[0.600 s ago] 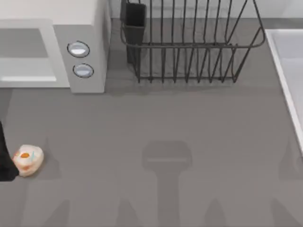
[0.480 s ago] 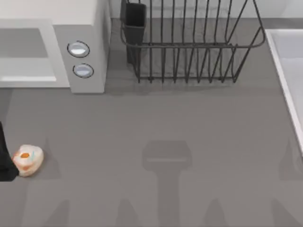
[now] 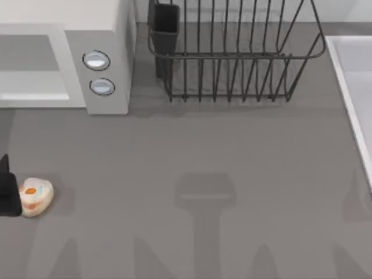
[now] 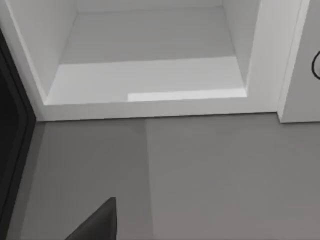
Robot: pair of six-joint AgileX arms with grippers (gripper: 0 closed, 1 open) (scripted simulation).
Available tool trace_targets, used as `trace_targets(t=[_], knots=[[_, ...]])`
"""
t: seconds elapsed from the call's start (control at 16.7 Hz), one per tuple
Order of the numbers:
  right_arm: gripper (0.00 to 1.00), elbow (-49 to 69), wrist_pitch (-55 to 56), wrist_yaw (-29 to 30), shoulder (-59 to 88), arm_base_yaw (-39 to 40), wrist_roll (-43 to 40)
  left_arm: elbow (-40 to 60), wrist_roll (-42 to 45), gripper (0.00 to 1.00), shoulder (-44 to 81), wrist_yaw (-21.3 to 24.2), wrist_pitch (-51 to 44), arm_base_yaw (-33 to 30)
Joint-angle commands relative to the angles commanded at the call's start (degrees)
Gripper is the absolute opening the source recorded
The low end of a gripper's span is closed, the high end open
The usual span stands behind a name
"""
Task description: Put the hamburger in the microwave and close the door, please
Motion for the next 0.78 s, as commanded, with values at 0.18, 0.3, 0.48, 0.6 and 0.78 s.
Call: trace_targets(t=[0.18, 0.3, 0.48, 0.6, 0.78], knots=[[1.00, 0.0, 0.0, 0.0, 0.0, 0.0, 0.0, 10.1, 2.8, 1.00, 16.7, -0.2, -8.8, -0.3], [1.00, 0.0, 0.0, 0.0, 0.0, 0.0, 0.0, 17.2, 4.8, 1.00, 29.6, -0.2, -14.8, -0.6], [1.00, 0.0, 0.0, 0.0, 0.0, 0.0, 0.0, 27.5, 8.0, 1.00, 47.0, 0.1, -23.5, -1.4], [1.00, 0.0, 0.0, 0.0, 0.0, 0.0, 0.0, 33.8, 10.0, 1.00, 56.2, 0.5, -28.7, -2.1], [1.00, 0.0, 0.0, 0.0, 0.0, 0.0, 0.0, 41.9, 12.4, 1.00, 67.8, 0.7, -34.8, -3.0]])
